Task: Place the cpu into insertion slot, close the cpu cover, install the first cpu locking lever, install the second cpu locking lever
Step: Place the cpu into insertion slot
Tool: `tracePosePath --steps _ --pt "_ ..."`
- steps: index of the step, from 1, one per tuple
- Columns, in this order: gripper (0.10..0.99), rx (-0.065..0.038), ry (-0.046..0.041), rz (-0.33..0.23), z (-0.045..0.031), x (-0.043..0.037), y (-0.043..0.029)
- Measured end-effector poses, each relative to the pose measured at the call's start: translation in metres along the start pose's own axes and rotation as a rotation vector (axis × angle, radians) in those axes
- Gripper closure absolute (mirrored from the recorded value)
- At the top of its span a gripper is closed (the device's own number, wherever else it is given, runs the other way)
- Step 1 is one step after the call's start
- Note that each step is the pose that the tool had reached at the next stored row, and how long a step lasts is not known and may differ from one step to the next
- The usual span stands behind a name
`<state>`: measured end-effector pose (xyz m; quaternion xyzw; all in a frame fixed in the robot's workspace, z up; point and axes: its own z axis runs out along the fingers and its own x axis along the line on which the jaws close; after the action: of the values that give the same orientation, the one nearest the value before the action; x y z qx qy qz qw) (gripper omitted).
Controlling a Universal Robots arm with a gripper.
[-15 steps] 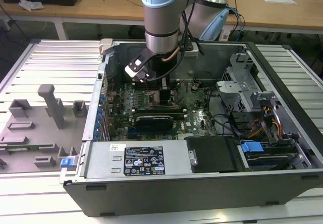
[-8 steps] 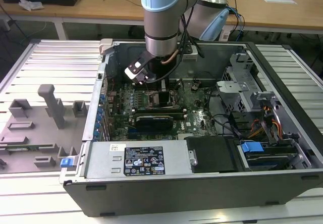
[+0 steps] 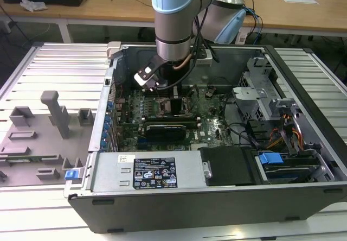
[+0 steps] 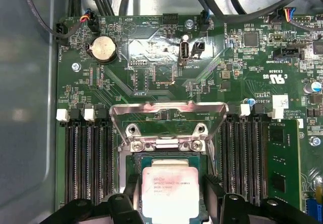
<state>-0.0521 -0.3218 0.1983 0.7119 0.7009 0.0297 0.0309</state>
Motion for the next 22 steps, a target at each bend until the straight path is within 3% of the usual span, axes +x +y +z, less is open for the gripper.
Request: tracePosePath --steps 6,16,22 --pt "0.471 -0.002 0.0012 0.0 -0.0024 0.0001 0.0002" --pt "0.471 -0.016 0.0164 -0.018 -0.0026 0.0002 0.0002" --pt "0.471 -0.016 0.0135 -0.018 -0.0049 0.0001 0.0004"
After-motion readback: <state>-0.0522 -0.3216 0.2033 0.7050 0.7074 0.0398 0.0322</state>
